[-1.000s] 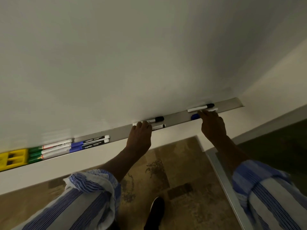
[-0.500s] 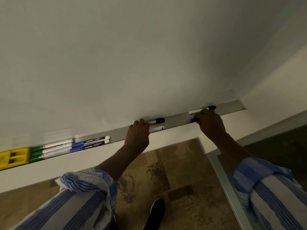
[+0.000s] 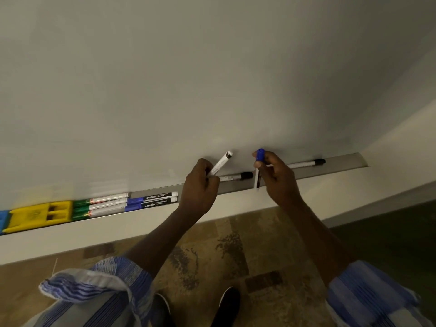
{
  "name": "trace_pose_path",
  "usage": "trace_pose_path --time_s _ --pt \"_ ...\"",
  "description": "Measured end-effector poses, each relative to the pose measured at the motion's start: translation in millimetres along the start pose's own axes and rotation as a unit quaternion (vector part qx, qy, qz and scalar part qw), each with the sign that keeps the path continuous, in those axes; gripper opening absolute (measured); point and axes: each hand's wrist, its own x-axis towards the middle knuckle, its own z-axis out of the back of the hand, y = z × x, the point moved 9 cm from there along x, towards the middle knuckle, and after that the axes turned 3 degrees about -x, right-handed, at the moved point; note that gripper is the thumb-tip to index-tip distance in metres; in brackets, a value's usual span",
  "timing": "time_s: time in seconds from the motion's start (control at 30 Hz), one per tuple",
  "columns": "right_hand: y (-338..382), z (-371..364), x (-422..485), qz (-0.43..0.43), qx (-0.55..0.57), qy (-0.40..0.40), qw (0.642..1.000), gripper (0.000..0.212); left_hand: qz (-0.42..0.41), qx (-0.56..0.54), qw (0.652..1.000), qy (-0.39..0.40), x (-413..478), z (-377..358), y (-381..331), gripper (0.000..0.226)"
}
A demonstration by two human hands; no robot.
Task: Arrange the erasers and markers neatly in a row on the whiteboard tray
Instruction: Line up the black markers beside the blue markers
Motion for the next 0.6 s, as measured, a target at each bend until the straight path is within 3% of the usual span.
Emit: trace_pose_path --time_s 0.1,0.23,0.4,0.6 --pt "26 -43 -6 0.019 0.015 0.067 0.997 0.034 0.013 -0.062 0.998 -0.011 -2 23 -2 0.016" --pt "64 -95 -13 0.078 0.019 0.139 0.987 0.032 0.046 -0.065 0.996 -0.044 -4 60 9 0.030" --pt "100 -144 -17 0.133 -0.033 0.174 0.975 0.029 0.096 -0.074 0.991 -0.059 -16 102 46 0.015" --pt "100 -174 -16 0.106 -0.030 0.170 0.979 0.021 0.157 -0.155 0.968 -0.118 -39 154 101 0.006"
